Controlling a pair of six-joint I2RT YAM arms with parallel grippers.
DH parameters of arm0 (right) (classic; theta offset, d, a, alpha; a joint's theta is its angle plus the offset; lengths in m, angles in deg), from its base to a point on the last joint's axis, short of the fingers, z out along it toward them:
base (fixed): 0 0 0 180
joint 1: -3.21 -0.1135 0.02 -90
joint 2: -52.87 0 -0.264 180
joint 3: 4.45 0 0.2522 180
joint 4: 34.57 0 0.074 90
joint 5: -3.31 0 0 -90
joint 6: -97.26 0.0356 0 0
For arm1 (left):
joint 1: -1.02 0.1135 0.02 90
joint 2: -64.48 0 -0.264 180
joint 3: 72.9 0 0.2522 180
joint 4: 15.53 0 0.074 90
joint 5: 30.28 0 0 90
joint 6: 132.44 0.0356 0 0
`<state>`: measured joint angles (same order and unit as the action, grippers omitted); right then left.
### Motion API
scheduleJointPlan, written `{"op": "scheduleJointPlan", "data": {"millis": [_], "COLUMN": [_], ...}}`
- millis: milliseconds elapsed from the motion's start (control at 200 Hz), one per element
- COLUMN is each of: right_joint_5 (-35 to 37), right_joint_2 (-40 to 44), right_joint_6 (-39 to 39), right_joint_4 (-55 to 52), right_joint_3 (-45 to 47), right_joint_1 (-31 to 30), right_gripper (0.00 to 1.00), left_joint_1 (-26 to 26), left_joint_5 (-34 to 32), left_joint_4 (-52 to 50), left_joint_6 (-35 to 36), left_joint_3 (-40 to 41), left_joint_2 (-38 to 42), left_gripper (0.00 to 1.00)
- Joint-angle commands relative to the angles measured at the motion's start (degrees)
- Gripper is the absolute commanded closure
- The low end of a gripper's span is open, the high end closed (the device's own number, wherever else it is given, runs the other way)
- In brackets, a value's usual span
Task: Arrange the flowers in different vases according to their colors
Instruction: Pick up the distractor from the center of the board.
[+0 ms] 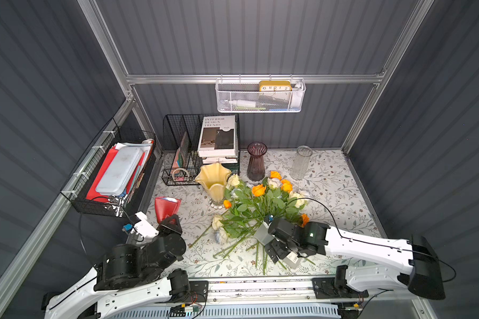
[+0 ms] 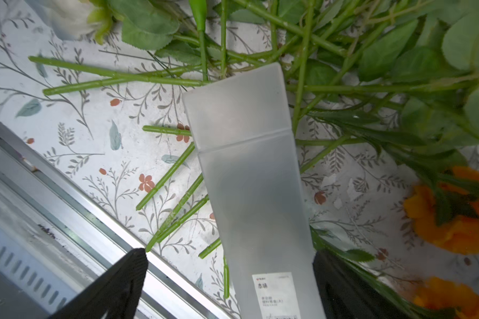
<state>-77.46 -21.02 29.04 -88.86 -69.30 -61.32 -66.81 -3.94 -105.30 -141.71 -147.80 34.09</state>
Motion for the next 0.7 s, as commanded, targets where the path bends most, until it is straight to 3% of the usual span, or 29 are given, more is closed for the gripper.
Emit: {"op": "scheduleJointPlan", "data": {"millis": [0, 85, 180, 560, 695], "right_joint_5": [3.9, 7.2, 6.1, 8.3, 10.0], "right_joint_2": [-4.5, -7.8, -10.4, -17.2, -17.7], "right_joint_6": [-4.2, -4.7, -6.7, -8.0, -8.2], "right_joint_4": [-3.7, -5.4, -4.9, -1.4, -0.3], "right_joint_3": [-3.2, -5.0, -5.9, -5.5, -5.3], "right_joint_1": [-0.6, -0.6, -0.6, 0.9, 1.4], "right_gripper": [0.01, 0.01, 0.01, 0.01, 0.17], "left_joint_1": [2.2, 2.4, 2.4, 2.8, 3.7], "left_joint_5": [-5.6, -5.1, -2.5, 4.2, 5.3], "left_joint_4": [-1.2, -1.2, -1.2, -1.1, -1.1], "left_joint_6": [5.5, 7.2, 7.2, 3.2, 3.4], "left_joint_3": [-2.3, -3.0, -1.5, 2.8, 3.0], "left_joint_2": [-4.0, -5.4, -6.6, -15.0, -17.4], "left_gripper": [0.82, 0.80, 0.75, 0.72, 0.73]}}
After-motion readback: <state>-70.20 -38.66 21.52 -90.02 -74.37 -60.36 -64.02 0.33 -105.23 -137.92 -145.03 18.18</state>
